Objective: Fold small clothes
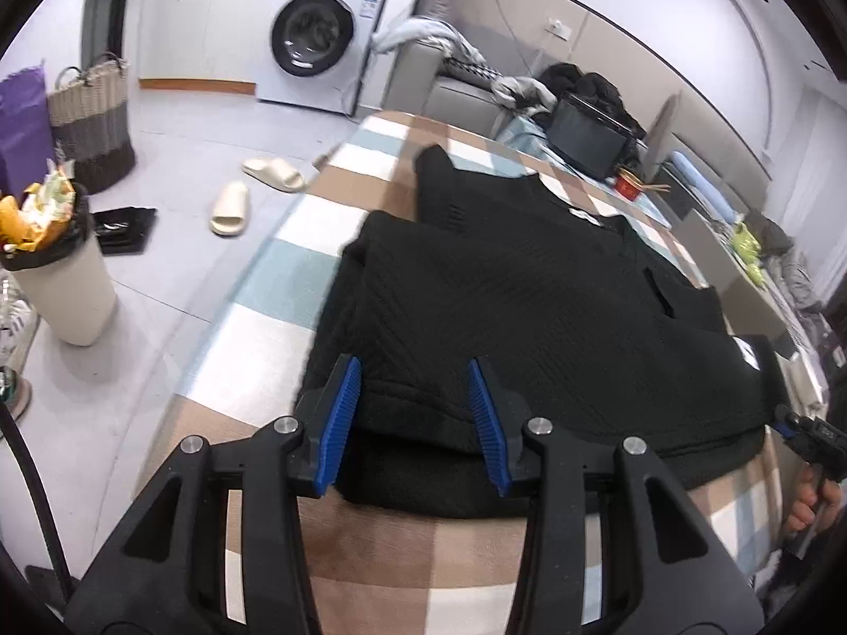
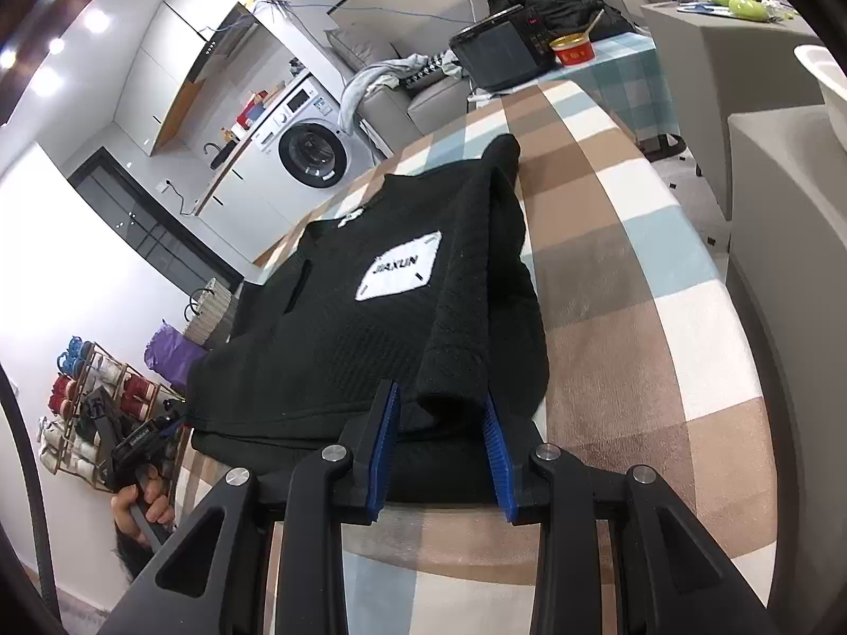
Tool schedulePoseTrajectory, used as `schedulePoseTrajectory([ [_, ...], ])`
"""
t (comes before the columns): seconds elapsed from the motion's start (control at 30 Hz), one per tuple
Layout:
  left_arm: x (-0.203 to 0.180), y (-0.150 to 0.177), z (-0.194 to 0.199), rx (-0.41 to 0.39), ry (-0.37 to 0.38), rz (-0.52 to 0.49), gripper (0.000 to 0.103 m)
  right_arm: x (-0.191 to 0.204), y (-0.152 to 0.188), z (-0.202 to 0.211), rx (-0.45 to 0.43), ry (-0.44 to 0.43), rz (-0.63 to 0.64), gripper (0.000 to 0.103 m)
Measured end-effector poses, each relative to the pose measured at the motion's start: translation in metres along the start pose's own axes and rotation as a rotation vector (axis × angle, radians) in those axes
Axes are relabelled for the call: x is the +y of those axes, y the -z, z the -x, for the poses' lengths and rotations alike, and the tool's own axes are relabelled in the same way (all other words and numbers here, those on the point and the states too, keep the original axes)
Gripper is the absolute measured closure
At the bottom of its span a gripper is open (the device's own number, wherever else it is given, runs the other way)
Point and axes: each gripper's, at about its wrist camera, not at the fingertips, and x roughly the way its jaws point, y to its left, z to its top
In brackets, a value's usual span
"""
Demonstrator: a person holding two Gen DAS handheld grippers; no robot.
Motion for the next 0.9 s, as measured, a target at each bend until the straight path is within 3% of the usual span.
schedulePoseTrajectory([
  [0.2,0.016,-0.005,-0.015,0.015,-0.061,0.034,0.061,0.0,0.002,-0.002,0.008,0.003,-0.002,0.071],
  [0.4,0.006,-0.005,-0.009,-0.004,-0.02,-0.001,0.061,0.003,0.002,0.0,0.007,0.0,0.008,0.071],
  [0.57,0.014,-0.003,-0.01,0.006,-0.12,0.011,0.061,0.004,0.001,-0.001,0.009,0.003,0.015,0.071],
  [0.67,0.023,0.0,-0.017,0.027,-0.114,0.03,0.061,0.004,0.002,-0.001,0.008,0.003,0.015,0.071],
  [0.9,0.013,0.004,-0.011,-0.028,-0.122,-0.022,0.084,0.003,0.003,0.0,0.009,0.003,0.013,0.071],
])
